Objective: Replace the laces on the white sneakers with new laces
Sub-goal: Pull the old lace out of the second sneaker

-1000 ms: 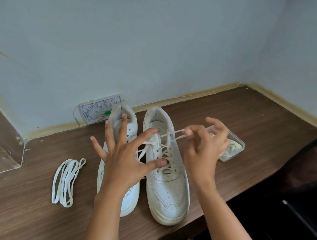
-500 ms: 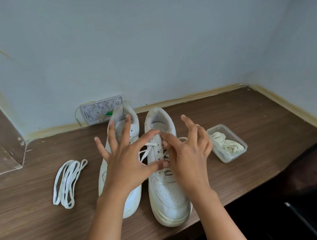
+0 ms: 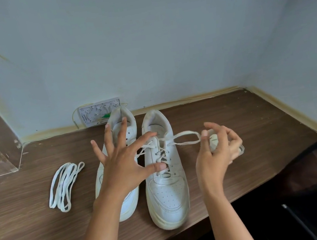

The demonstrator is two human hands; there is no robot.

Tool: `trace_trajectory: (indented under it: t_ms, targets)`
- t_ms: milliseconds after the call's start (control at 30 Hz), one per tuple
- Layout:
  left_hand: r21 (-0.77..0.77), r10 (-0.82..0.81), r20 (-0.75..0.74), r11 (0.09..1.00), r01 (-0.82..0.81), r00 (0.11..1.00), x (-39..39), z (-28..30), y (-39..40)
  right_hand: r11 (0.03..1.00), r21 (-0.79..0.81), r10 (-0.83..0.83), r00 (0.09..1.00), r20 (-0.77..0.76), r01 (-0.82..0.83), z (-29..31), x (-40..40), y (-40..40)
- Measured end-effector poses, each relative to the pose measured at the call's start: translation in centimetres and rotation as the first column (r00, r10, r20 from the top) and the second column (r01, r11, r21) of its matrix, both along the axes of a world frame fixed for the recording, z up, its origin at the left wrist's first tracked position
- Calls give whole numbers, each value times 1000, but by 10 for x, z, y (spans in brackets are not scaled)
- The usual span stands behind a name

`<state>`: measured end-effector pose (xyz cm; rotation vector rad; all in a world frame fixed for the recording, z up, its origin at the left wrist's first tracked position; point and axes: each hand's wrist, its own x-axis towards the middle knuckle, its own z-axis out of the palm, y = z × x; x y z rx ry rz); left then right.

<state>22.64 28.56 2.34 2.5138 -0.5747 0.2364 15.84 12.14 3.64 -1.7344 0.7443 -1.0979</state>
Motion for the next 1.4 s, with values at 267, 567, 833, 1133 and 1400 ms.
trace_trajectory:
  t_ms: [267, 567, 833, 1133, 1400]
  targets:
    - [23, 11, 5, 1000, -11, 1000, -1, 1, -1, 758, -505, 186, 879, -438, -412, -19, 11, 25]
    - [14, -7, -5, 1000, 7, 1000, 0, 1, -1, 964, -264, -74, 990, -118, 41, -9, 10, 11]
    - [6, -11, 1, 1000, 11, 1000, -1, 2, -1, 980, -185, -96, 987, -128, 71, -9, 13, 17]
    - [-7, 4, -13, 1000, -4, 1000, 0, 1, 1, 972, -18, -233, 964, -130, 232, 0, -9, -23]
    - [1, 14, -24, 1000, -14, 1000, 0, 1, 1, 979, -192, -88, 993, -77, 71, 2, -17, -27]
